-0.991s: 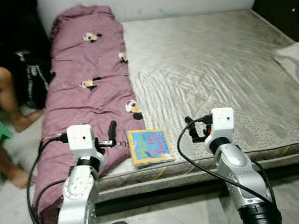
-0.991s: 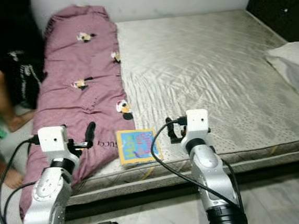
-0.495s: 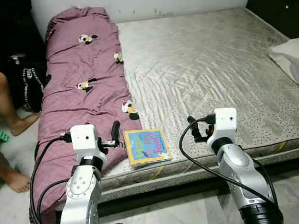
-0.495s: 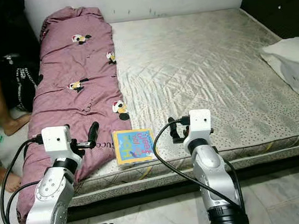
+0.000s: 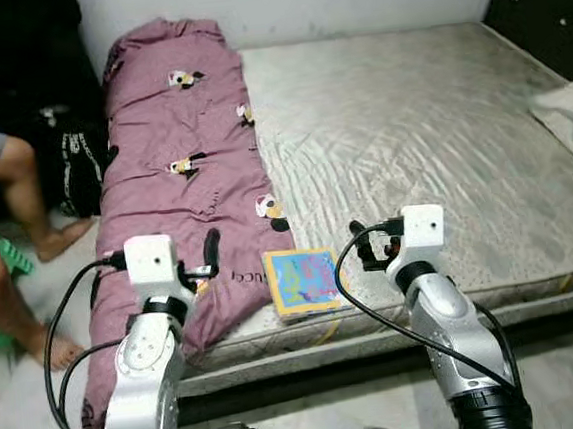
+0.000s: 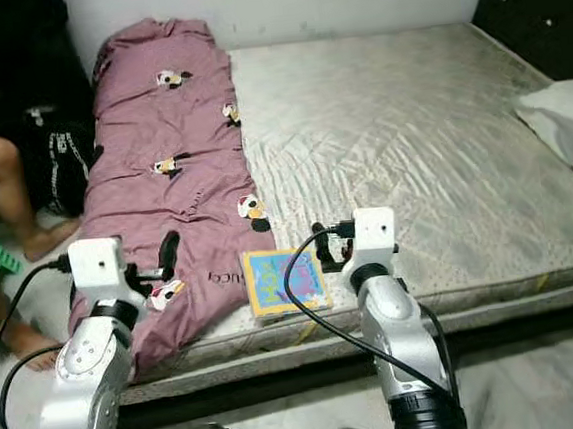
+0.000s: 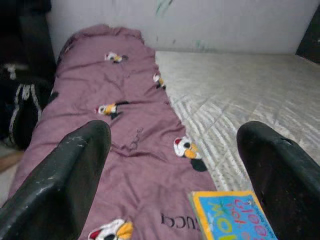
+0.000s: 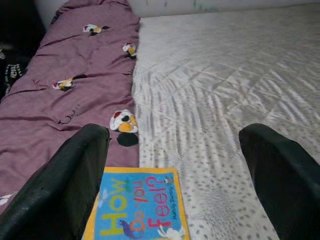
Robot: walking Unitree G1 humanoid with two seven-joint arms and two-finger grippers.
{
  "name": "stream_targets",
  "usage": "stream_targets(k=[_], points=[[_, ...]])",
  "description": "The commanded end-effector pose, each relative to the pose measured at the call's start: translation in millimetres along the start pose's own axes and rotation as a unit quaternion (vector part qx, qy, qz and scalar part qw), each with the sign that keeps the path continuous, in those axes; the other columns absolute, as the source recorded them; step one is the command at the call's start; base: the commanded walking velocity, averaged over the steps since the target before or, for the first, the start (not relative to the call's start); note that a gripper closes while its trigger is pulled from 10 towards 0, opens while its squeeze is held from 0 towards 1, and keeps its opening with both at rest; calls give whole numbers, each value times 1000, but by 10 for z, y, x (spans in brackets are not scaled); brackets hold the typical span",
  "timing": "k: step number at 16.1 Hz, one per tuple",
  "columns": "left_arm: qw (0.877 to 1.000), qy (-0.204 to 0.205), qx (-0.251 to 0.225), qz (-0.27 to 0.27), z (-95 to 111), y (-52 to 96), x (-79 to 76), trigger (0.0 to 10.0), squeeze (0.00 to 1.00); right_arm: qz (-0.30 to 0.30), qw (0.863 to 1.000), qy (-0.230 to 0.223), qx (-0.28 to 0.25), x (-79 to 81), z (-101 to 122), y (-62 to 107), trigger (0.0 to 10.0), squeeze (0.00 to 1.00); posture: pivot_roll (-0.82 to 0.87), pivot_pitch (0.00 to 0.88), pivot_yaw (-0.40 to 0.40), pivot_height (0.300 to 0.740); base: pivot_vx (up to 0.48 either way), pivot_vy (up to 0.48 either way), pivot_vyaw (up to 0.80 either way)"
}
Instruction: Clean up the room
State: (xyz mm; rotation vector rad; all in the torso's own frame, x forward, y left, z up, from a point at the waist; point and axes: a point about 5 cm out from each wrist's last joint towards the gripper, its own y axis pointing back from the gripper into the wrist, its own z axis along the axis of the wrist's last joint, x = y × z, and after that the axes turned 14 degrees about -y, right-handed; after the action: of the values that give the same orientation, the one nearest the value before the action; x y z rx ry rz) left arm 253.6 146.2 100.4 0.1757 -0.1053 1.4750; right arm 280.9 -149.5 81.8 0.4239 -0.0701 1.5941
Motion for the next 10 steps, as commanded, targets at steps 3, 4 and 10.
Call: stream_targets(k=[3, 4, 10], points=[[1000, -7, -11, 0, 25, 8, -10, 10000, 0, -17, 1000, -2, -3, -88, 21, 14, 10000, 0, 9, 0, -25, 740, 0, 0, 0], [1000, -10, -11, 3, 29, 9, -3, 10000, 0, -16, 1000, -2, -5, -86, 25, 14, 10000, 0, 10, 0, -25, 740, 0, 0, 0], [1000, -6, -21, -7, 37, 24, -7, 10000, 0, -17, 1000, -9, -6, -93, 29, 18, 10000, 0, 10, 0, -28, 740, 41, 0, 0]])
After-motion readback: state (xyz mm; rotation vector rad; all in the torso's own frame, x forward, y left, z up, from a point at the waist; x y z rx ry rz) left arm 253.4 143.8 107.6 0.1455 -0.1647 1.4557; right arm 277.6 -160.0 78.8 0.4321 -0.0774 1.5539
